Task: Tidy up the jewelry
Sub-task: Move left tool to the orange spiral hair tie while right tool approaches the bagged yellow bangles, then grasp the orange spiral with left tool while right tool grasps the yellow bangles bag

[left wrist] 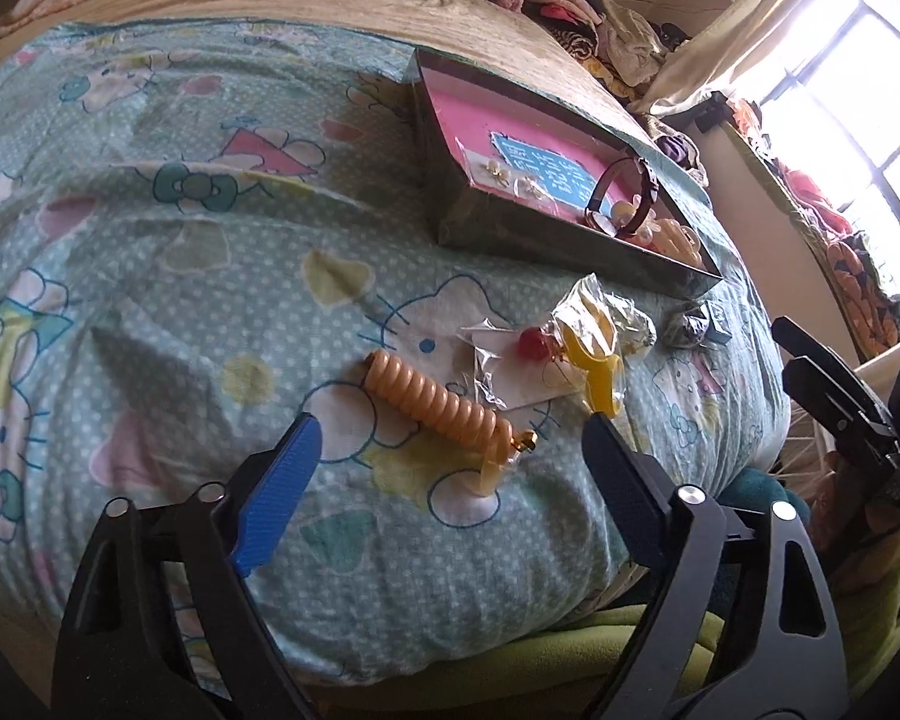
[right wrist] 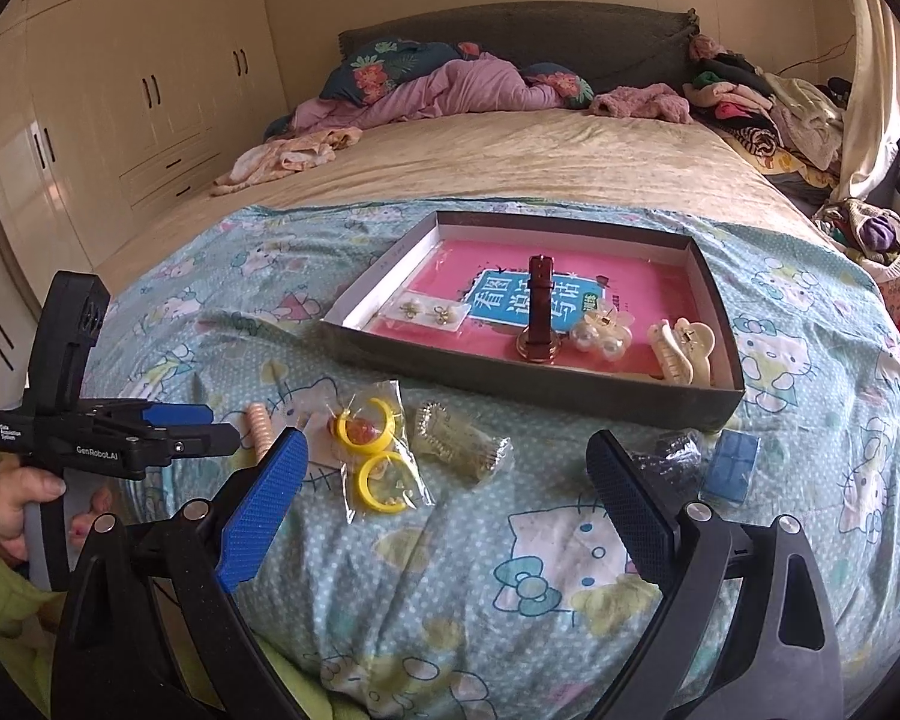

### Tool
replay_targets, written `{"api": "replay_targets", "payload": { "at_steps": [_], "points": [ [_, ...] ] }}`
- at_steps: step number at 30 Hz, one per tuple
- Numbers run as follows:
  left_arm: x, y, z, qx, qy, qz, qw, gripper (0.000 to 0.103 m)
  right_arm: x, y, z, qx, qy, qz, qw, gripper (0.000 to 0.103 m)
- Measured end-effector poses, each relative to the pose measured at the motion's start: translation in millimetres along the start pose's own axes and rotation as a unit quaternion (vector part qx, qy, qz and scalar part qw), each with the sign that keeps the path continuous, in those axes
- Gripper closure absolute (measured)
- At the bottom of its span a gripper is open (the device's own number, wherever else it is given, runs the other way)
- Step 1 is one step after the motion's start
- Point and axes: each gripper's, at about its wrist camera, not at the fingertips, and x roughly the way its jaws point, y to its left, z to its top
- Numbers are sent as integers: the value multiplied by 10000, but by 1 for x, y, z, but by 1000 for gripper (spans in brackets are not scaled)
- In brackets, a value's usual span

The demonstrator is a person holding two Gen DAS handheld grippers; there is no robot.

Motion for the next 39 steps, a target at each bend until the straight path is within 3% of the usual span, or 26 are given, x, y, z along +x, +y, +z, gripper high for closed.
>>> {"api": "replay_targets", "payload": {
  "at_steps": [1,3,5,11,19,25,32,34,36,39],
  "points": [
    [3,2,-1,-70,53,-88,9999,34,3,1,-1,-15,31,10,10000,10],
    [8,3,-3,-182,154,-213,9995,57,8,3,-4,-51,99,10,9999,10],
    [13,4,-6,-319,253,-400,9984,68,12,4,-6,-65,156,13,9999,10],
    [23,4,-9,-435,365,-582,9967,69,21,5,-9,-74,266,21,9996,10],
    [31,9,-4,-751,235,-716,9943,69,42,12,-14,-198,534,51,9984,10],
    [29,13,-5,-738,128,-727,9945,76,69,21,-14,-312,883,123,9955,11],
    [14,12,0,-543,-6,-685,9962,76,107,28,-16,-294,1389,366,9892,35],
    [9,11,2,-485,-70,-649,9967,76,112,30,-17,-363,1392,347,9890,41],
    [4,11,5,-408,-152,-562,9975,76,114,31,-16,-403,1362,392,9891,57],
    [-1,9,8,-295,-228,-463,9982,76,111,30,-15,-413,1271,500,9898,63]
  ]
}}
